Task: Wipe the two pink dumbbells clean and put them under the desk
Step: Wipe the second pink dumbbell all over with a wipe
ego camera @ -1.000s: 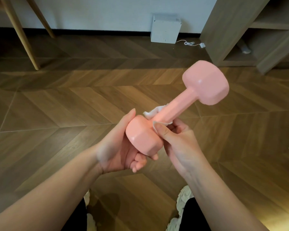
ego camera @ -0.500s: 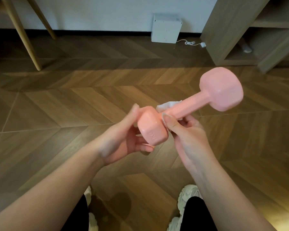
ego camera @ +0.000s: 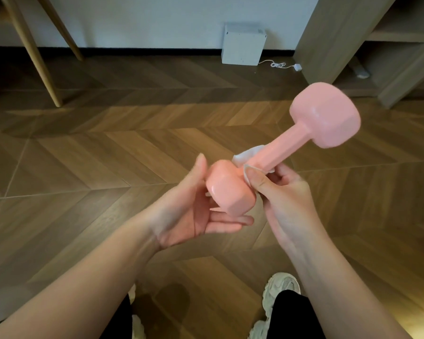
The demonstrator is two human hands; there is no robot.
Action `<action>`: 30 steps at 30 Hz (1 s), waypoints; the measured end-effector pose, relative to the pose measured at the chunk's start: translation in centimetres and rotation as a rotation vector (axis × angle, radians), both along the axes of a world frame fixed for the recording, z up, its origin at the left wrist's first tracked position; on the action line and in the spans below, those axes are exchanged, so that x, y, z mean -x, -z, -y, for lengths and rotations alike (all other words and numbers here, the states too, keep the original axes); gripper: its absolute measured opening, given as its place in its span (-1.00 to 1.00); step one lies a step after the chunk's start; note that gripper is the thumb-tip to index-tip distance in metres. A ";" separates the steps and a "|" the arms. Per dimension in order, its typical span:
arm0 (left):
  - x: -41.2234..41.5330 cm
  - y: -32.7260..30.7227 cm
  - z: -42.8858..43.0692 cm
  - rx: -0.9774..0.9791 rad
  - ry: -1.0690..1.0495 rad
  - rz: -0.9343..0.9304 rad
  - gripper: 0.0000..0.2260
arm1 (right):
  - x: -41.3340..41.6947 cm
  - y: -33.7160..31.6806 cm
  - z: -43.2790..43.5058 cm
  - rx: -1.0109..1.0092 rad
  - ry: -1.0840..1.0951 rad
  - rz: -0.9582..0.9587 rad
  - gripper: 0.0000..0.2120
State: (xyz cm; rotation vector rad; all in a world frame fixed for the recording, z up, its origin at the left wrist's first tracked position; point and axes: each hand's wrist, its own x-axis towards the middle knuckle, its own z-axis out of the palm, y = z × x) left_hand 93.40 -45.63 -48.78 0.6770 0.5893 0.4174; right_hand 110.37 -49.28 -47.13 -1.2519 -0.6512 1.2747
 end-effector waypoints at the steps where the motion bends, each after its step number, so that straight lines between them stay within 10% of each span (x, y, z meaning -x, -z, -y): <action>1: 0.1 0.0 -0.1 0.055 0.021 0.018 -0.28 | -0.1 0.1 0.0 0.006 -0.013 0.003 -0.67; 7: -0.8 1.7 0.9 -0.414 -0.405 -0.149 -0.29 | 0.6 0.5 -0.6 -0.031 0.025 -0.001 -0.77; 15: 0.8 0.5 -0.7 0.054 0.012 -0.066 -0.29 | 0.2 0.4 -0.2 -0.067 -0.041 0.041 -0.67; 24: -0.3 1.1 0.2 -0.345 -0.338 -0.176 -0.27 | 0.9 1.0 -0.1 0.013 0.101 -0.005 -0.74; 30: -0.4 0.4 0.3 -0.183 -0.243 -0.163 -0.46 | 0.6 0.6 0.1 -0.009 0.052 0.002 -0.70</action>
